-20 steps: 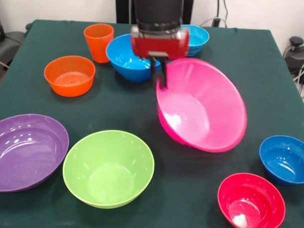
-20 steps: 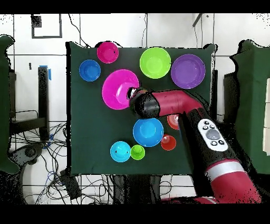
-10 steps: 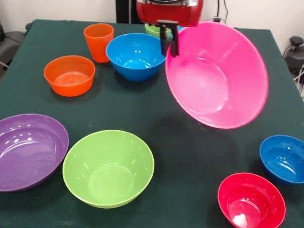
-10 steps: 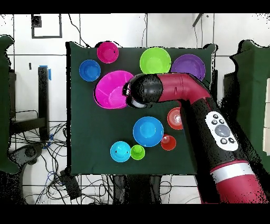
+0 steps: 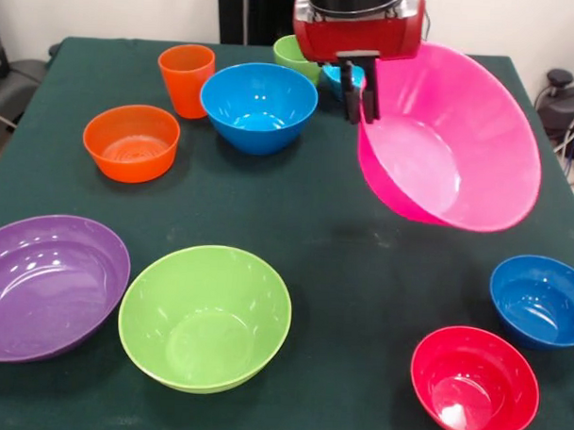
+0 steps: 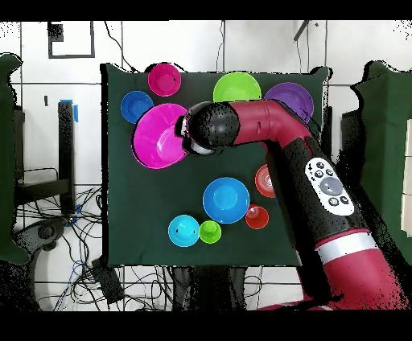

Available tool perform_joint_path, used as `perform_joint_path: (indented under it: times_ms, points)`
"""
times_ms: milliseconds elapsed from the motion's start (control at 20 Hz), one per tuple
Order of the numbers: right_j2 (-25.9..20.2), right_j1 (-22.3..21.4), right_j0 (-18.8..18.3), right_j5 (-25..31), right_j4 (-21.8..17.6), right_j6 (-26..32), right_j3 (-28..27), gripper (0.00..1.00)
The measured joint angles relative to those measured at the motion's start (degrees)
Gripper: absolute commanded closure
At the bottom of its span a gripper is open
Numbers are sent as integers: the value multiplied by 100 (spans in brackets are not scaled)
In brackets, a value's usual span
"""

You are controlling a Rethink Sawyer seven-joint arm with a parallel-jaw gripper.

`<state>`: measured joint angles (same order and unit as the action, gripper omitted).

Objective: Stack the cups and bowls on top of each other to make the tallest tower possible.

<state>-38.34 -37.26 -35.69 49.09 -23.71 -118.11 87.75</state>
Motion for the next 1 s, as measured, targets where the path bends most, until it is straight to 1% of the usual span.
perform_joint_path:
  times_ms: [400,600,900,950,1000]
  points:
    - [-175,237,-5,0,-93,174,-162,100]
    - [-307,334,-114,1,-95,283,-176,100]
    - [-632,316,-620,1,-67,465,-99,100]
    - [-693,304,-789,0,-68,509,-89,100]
    - [-715,303,-854,1,-68,527,-89,100]
